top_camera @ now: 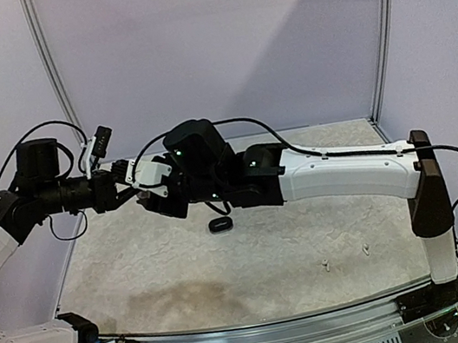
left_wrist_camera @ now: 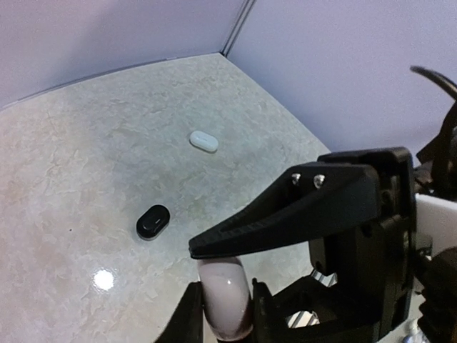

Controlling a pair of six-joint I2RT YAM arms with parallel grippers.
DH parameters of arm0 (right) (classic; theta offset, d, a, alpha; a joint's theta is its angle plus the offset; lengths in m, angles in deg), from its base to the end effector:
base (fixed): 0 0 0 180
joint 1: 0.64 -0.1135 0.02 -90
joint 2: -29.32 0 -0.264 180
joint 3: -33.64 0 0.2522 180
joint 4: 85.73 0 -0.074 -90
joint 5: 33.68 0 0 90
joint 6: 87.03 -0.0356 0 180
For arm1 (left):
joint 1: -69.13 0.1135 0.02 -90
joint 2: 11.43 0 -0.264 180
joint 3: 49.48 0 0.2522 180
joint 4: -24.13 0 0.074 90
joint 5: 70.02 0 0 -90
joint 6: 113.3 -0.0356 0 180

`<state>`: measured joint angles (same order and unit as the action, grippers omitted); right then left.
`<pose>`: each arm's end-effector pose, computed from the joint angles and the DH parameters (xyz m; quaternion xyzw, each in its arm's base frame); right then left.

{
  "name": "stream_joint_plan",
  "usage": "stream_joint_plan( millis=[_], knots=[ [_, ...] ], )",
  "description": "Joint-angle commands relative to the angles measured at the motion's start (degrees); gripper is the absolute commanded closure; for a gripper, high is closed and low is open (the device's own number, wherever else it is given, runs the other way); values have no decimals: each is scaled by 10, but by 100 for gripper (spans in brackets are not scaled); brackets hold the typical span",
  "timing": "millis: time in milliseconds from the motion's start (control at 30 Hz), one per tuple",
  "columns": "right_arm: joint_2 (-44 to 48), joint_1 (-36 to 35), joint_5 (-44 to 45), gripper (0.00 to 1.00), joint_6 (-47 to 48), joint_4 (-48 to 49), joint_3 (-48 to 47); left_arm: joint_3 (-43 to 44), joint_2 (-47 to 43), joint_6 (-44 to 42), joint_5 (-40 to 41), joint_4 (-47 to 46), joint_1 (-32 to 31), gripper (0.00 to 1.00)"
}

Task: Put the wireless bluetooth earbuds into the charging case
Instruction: Pass from the right arm to the left

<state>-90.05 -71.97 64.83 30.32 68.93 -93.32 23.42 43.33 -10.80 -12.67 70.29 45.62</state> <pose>0.1662 0.4753 0.3436 -0.5825 0.5580 0.1646 0.5676 0.1749 -0.0970 0.3588 0.2230 0.8050 -0.3819 0.3955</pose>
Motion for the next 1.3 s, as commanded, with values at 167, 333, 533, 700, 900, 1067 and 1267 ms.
stream_joint_plan(
  millis=[167, 333, 533, 700, 900, 1067, 1267],
  knots=[
    [5, -10, 38, 100, -5, -8, -15, 18, -1, -41, -28, 67, -6, 100],
    [14, -7, 63, 100, -2, -3, -11, 24, 17, -41, -58, 92, -6, 93],
    [15, -7, 70, 100, -4, 7, -11, 1, 23, 1, -57, 84, -7, 66],
    [20, -7, 62, 100, -9, 10, 0, 15, 23, -7, -41, 86, -6, 100],
    [28, 5, 25, 44, -30, -33, 2, 20, 9, -48, -34, 86, -4, 100],
    [77, 72, -193, 12, -136, -121, 29, 25, -7, -158, -61, 97, 2, 100],
    [134, 101, -383, 14, -179, -114, 92, 16, -14, -225, -144, 95, 0, 100]
  ],
)
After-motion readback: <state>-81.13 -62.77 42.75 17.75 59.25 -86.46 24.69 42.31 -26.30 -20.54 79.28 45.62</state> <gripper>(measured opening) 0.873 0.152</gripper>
